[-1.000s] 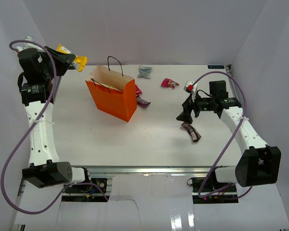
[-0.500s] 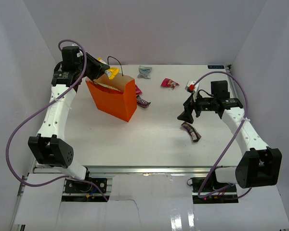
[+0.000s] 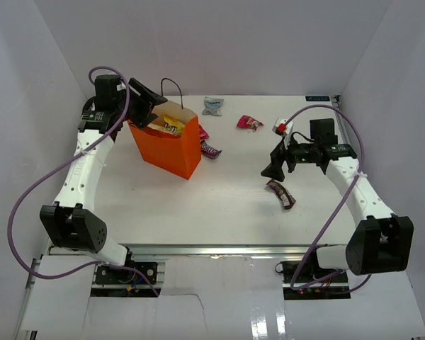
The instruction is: Place the snacks into the paper bag
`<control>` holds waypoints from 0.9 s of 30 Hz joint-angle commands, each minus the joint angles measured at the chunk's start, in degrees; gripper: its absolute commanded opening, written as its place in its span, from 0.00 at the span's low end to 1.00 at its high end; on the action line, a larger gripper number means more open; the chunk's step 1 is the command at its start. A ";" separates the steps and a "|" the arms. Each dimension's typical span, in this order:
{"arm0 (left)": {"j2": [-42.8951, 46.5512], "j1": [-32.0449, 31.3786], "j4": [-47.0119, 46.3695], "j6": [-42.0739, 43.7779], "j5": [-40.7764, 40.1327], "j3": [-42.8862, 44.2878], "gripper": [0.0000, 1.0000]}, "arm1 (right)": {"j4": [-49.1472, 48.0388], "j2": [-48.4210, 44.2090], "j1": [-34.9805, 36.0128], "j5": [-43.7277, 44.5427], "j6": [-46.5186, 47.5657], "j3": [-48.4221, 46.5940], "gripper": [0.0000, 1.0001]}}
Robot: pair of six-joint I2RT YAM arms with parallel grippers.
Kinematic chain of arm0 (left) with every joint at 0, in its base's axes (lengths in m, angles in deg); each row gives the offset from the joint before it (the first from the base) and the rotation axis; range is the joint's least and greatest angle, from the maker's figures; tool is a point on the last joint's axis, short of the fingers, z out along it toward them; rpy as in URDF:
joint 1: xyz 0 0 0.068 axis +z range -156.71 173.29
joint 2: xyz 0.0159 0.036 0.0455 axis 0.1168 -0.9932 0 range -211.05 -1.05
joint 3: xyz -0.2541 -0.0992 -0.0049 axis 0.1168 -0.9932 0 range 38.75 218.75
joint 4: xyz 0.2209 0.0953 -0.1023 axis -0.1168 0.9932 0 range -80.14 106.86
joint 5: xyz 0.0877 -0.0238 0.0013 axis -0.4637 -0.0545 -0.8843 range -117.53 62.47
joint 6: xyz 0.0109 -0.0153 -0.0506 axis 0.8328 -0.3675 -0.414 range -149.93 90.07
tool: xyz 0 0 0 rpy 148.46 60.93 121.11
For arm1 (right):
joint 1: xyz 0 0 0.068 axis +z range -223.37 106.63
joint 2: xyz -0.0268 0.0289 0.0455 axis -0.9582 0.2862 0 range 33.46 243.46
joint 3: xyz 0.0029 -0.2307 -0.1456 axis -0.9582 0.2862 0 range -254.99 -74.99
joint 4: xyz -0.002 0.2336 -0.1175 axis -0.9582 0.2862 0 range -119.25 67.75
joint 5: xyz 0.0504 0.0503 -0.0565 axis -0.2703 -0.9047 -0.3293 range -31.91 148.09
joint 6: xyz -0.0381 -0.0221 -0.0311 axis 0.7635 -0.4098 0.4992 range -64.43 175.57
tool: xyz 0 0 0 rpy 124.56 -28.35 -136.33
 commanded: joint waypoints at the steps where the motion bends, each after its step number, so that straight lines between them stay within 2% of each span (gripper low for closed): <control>1: 2.50 -0.26 0.30 0.67 -0.13 3.44 0.77 | -0.37 1.24 -0.23 2.10 -3.48 -1.41 0.97; 2: 2.41 -0.26 0.73 1.02 -0.13 4.23 0.78 | -0.28 1.42 -0.23 3.15 -4.36 -1.41 0.98; 5: 2.41 -0.26 1.44 3.57 -0.92 8.18 0.79 | -2.04 2.12 0.20 13.59 -11.82 -0.45 0.99; 6: 2.50 -0.26 1.44 4.79 -1.10 10.54 0.80 | -1.87 2.47 0.47 21.89 -13.58 -0.45 0.99; 9: 3.63 -0.26 1.35 12.08 -2.32 14.59 0.84 | 0.58 4.14 1.17 36.85 -19.92 -0.19 1.00; 12: 8.19 -0.26 1.27 20.70 -6.79 14.35 0.90 | 1.82 4.41 1.26 40.60 -20.90 1.65 0.99; 15: 16.19 -0.26 0.30 27.47 -13.56 8.65 0.95 | 0.68 3.70 1.78 40.34 -20.72 5.00 1.00; 16: 18.56 -0.26 -0.14 28.53 -17.67 4.28 0.97 | 1.38 4.23 2.13 40.34 -20.54 5.52 0.95; 18: 25.91 -0.26 -0.40 30.20 -20.07 -0.92 0.98 | 3.05 5.98 3.28 39.82 -19.84 5.53 0.88; 19: 28.31 -0.26 -1.01 30.56 -20.60 -3.82 0.98 | 3.32 7.90 3.54 40.16 -19.84 5.96 0.82; 22: 36.05 -0.26 -0.24 30.82 -19.91 -15.32 0.98 | 1.22 10.56 4.07 42.88 -20.02 7.45 0.81; 25: 41.33 -0.26 1.96 29.16 -20.26 -20.87 0.98 | -1.76 11.79 4.07 45.61 -19.75 8.51 0.80; 26: 42.56 -0.26 2.32 28.02 -20.17 -22.12 0.98 | -2.21 12.14 4.07 45.79 -19.75 8.43 0.76; 27: 44.75 -0.26 2.67 27.23 -20.00 -23.26 0.98 | -2.65 13.01 4.07 45.62 -19.66 8.43 0.66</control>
